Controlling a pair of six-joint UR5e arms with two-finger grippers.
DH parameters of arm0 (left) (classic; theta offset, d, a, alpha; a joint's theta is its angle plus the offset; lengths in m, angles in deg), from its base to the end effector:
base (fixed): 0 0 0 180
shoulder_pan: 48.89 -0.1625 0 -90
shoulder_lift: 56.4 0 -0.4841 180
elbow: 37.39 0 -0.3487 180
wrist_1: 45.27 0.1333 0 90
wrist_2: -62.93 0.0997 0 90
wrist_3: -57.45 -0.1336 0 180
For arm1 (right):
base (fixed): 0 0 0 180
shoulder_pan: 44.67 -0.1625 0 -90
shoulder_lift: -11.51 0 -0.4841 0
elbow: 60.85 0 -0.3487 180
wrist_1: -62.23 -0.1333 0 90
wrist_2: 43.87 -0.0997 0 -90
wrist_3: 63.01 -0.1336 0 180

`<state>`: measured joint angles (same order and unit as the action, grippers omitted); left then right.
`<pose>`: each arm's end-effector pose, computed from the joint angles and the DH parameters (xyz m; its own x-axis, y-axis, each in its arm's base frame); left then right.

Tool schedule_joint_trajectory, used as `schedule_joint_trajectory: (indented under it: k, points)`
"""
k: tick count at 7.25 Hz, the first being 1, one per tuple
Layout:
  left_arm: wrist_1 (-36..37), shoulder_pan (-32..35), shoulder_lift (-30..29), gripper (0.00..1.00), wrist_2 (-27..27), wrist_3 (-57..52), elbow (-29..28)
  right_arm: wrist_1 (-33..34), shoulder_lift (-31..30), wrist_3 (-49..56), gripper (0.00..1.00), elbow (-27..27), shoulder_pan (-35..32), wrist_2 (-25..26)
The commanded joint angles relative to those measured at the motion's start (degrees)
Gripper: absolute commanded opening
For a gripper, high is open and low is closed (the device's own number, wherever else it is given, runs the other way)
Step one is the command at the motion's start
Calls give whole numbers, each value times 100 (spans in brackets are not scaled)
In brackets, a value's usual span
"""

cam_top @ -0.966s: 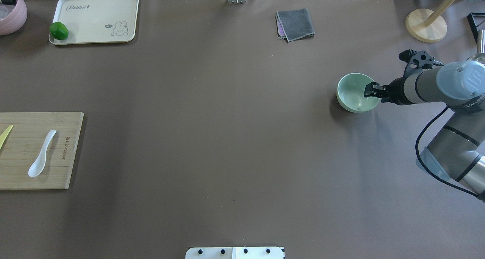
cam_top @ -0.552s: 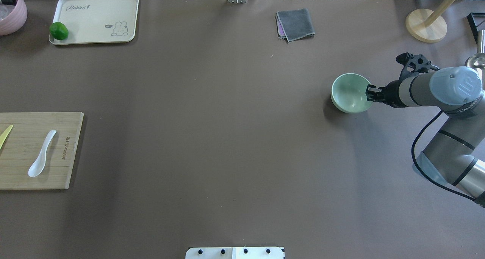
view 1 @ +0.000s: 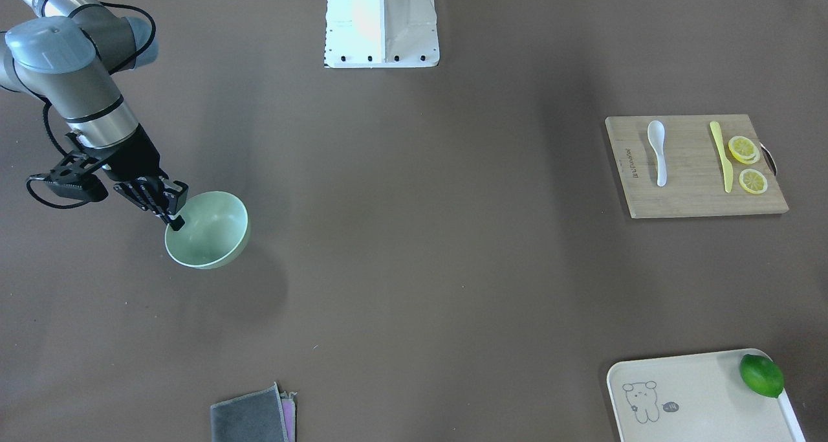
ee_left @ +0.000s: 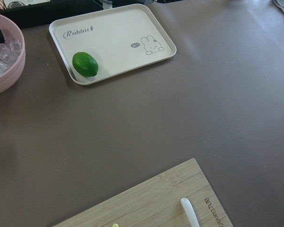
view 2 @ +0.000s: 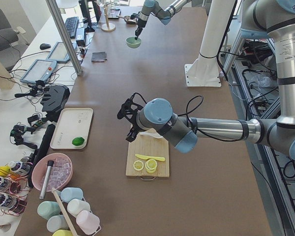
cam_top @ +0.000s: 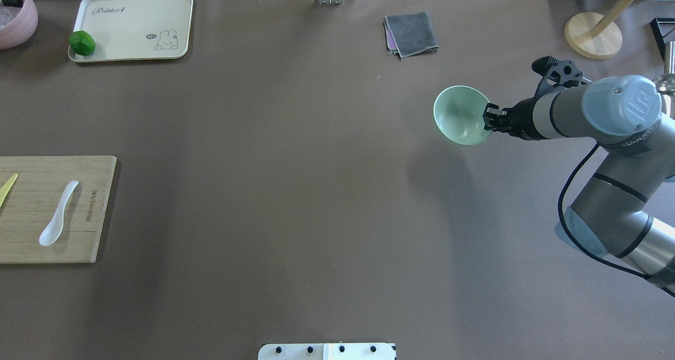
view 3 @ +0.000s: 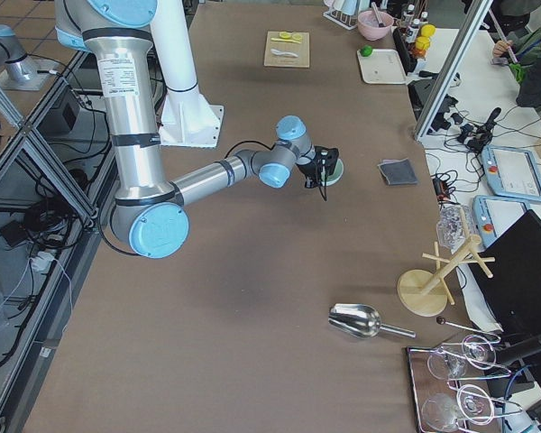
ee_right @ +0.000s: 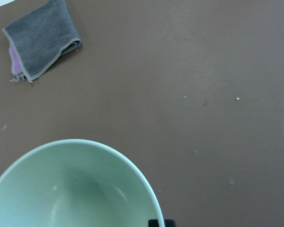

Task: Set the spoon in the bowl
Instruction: 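Carry the green bowl with the right gripper toward the table center and set it down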

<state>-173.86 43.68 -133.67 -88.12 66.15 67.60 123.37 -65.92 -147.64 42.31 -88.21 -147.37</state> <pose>-0.0325 -0.3584 0.6047 0.4982 0.4294 -0.7532 0.1106 0.8302 0.5464 -0.3524 -0.4757 0.4776 0.4680 0.3192 0.8241 -0.4903 0.8696 -0.0584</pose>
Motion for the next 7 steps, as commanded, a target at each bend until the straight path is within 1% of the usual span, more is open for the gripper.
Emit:
schedule_joint_trajectory:
  k: [1,2,3,4,5,6,7]
  points:
    - [-9,-47,-7,98,-3,97,3,845,725,-823,0,99,893,765]
    - [0,-56,-7,98,-3,97,3,1612,1294,-1419,0,47,1404,1179]
    - [0,-73,-7,98,-3,97,3,2438,1900,-1982,0,37,1748,1244]
    - [-9,-108,1,98,-3,106,3,2786,2167,-2379,0,-15,2108,1384]
    - [-9,-108,-7,98,-3,141,3,2815,2213,-2444,0,-15,2269,1551]
    - [-9,-117,-7,98,6,141,3,2824,2214,-2445,0,-94,2279,1561]
    - [-9,-135,-7,98,-3,141,3,2894,2396,-2445,0,-260,2279,1561]
